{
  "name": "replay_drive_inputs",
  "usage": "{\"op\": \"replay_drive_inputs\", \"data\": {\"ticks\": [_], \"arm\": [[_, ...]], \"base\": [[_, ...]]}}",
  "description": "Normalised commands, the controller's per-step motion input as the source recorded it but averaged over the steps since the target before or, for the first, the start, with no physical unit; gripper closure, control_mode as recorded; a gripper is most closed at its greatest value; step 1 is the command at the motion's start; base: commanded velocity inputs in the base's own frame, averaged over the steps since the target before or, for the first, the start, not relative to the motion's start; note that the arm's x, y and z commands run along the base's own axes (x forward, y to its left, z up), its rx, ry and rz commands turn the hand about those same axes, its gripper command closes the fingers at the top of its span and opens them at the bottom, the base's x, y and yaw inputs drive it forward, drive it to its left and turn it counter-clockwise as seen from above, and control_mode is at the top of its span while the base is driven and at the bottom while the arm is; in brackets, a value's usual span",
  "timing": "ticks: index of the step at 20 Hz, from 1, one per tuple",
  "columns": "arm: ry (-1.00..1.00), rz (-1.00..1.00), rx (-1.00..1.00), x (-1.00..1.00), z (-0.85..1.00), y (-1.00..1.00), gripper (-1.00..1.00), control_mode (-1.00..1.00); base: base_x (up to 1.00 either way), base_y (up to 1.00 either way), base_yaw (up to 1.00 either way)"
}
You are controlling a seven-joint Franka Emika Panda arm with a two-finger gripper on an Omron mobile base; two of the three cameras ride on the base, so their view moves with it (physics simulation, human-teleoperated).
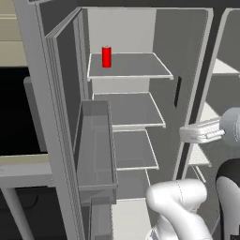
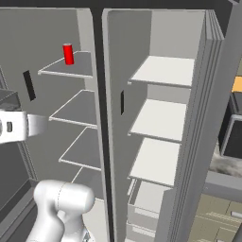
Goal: Open the fridge, grab two sodas, and place both sodas inside the bowl with ice on the dining counter.
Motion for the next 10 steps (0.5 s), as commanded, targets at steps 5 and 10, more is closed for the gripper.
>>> {"op": "replay_drive_inputs", "data": {"ticks": [5,10], "arm": [[-0.11,0.03,-0.01,0.54,0.80,0.42,-1.00,-1.00],[-0.15,0.00,-0.01,0.52,0.20,0.21,-1.00,-1.00]], "base": [[0.00,0.00,0.00],[0.00,0.00,0.00]]}}
